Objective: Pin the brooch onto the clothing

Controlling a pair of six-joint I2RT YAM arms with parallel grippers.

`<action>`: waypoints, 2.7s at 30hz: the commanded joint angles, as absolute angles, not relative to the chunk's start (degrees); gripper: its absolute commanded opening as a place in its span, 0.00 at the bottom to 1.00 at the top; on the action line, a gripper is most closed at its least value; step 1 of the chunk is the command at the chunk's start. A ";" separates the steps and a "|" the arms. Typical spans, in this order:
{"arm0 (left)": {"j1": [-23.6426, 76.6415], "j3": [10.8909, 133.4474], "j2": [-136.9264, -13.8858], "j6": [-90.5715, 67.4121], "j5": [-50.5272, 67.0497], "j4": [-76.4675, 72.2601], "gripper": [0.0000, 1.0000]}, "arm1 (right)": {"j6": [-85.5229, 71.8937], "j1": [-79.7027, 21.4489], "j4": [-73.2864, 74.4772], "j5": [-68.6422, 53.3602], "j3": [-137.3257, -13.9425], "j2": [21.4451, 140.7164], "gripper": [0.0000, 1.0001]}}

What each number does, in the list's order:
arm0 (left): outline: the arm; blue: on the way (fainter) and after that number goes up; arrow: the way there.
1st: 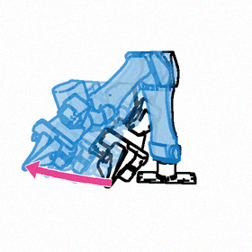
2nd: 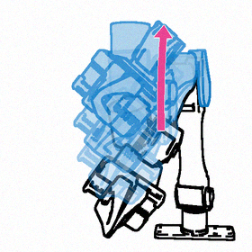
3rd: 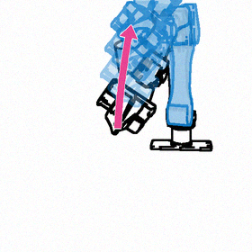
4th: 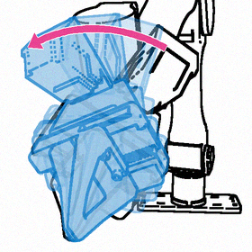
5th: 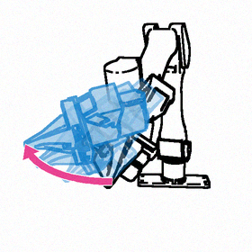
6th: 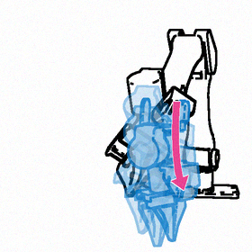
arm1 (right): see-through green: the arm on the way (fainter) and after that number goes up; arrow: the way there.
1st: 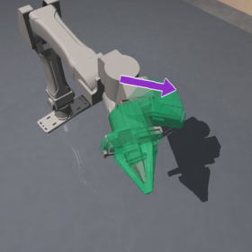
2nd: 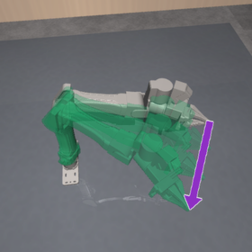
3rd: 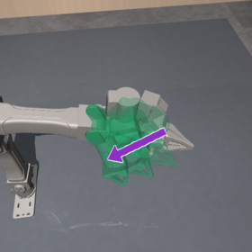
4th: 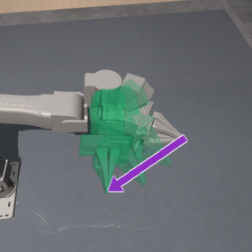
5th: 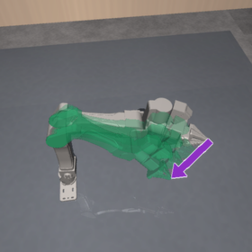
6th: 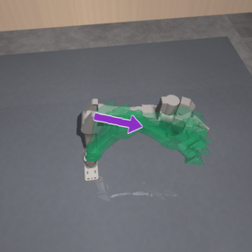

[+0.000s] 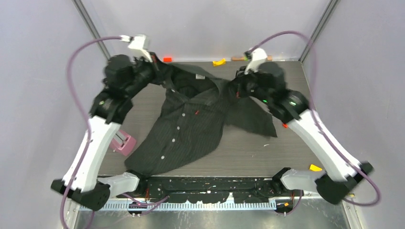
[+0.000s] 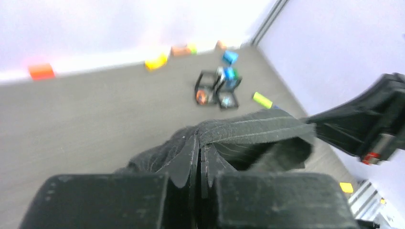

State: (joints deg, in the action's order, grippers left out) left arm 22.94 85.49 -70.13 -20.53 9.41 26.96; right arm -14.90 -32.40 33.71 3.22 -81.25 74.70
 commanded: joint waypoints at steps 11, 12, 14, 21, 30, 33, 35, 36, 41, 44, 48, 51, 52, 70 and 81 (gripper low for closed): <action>22.76 120.46 -61.80 -11.10 7.52 43.93 0.00 | -13.90 -34.63 35.80 -9.59 -110.90 62.60 0.01; 22.76 122.31 -62.07 -11.08 8.05 44.40 0.00 | -13.78 -34.58 35.74 -10.11 -112.67 62.72 0.01; 22.76 124.89 -62.52 -11.60 9.10 44.89 0.00 | -13.76 -34.62 35.46 -11.04 -113.87 62.75 0.01; 22.76 116.49 -63.97 -17.28 12.08 41.85 0.00 | -13.31 -34.58 31.66 2.87 -102.58 61.77 0.01; 22.76 84.69 -71.43 -28.88 22.80 27.38 0.71 | -28.29 -15.59 20.22 12.84 -71.43 69.30 0.00; 22.76 73.85 -71.13 -28.95 21.25 23.24 0.91 | -35.66 -9.11 15.29 4.38 -58.29 74.25 0.00; 22.76 68.71 -71.49 -28.73 19.48 19.70 0.94 | -37.31 -8.68 11.72 2.90 -53.34 77.96 0.00; 22.76 67.41 -72.86 -28.20 19.18 19.28 0.95 | -37.69 -8.64 10.45 2.55 -51.63 80.55 0.00; 22.75 66.62 -79.78 -26.44 18.14 18.60 0.93 | -36.72 -8.58 7.99 -1.47 -48.87 84.09 0.00; 22.76 68.01 -84.32 -24.98 15.50 17.44 0.93 | -35.81 -8.53 8.48 -1.27 -48.24 83.09 0.00; 22.76 73.64 -93.34 -21.95 10.60 19.12 0.93 | -34.66 -8.58 10.18 -0.28 -48.03 81.73 0.00; 22.76 78.42 -100.46 -20.80 10.34 18.94 0.91 | -34.37 -8.57 11.15 -0.26 -47.94 80.68 0.00; 22.76 79.98 -102.66 -20.75 10.45 18.53 0.90 | -34.32 -8.56 11.29 -0.26 -47.95 80.18 0.00; 24.47 92.14 -118.98 -23.27 10.22 20.30 0.71 | -32.34 -8.65 14.33 -0.56 -49.67 78.38 0.00; 25.22 92.88 -118.86 -20.83 7.15 19.71 0.01 | -30.75 -8.57 17.41 -0.61 -52.41 77.38 0.00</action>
